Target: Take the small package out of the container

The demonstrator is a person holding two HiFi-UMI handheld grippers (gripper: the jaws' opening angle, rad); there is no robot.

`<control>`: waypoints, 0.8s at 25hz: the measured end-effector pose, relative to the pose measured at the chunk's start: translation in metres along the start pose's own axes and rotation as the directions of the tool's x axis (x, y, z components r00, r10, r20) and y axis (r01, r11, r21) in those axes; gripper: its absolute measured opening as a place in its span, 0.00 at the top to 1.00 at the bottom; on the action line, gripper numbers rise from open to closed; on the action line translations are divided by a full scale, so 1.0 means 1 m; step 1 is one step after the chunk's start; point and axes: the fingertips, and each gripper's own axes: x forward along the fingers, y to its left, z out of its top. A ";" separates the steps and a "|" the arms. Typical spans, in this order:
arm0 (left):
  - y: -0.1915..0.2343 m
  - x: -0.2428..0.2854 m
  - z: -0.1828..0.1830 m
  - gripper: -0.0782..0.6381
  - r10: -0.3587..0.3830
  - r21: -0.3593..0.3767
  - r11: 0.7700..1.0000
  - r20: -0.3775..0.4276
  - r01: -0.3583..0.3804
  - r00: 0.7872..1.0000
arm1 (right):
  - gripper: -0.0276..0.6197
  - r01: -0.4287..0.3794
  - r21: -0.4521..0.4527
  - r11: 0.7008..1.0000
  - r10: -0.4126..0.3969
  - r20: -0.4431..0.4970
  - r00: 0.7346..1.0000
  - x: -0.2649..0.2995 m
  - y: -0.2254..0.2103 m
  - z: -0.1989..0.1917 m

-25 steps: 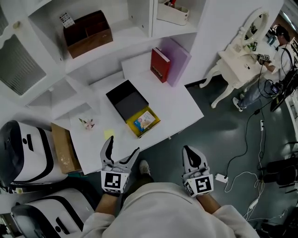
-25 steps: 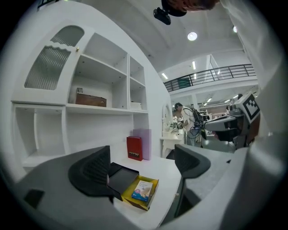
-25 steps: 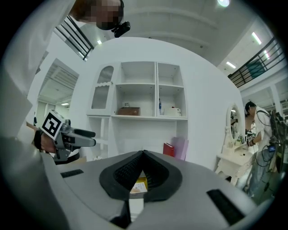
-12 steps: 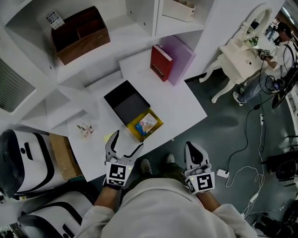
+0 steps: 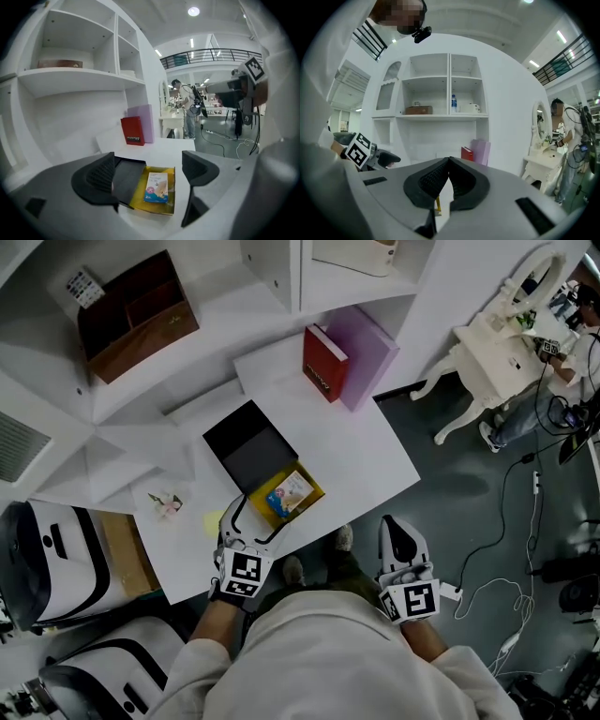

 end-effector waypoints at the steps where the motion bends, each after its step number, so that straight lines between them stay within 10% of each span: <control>1: -0.003 0.009 -0.006 0.27 -0.007 0.010 1.000 -0.033 0.007 0.999 | 0.92 0.003 0.005 1.000 -0.003 -0.003 1.000 0.002 -0.008 -0.001; 8: -0.024 0.076 -0.052 0.27 -0.060 0.096 0.992 -0.236 0.084 0.970 | 0.92 0.044 0.033 0.998 -0.043 -0.042 0.998 0.002 -0.059 -0.018; 20: -0.039 0.149 -0.134 0.28 -0.093 0.163 0.965 -0.520 0.205 0.849 | 0.92 0.139 0.069 0.988 -0.131 -0.104 0.986 -0.018 -0.118 -0.047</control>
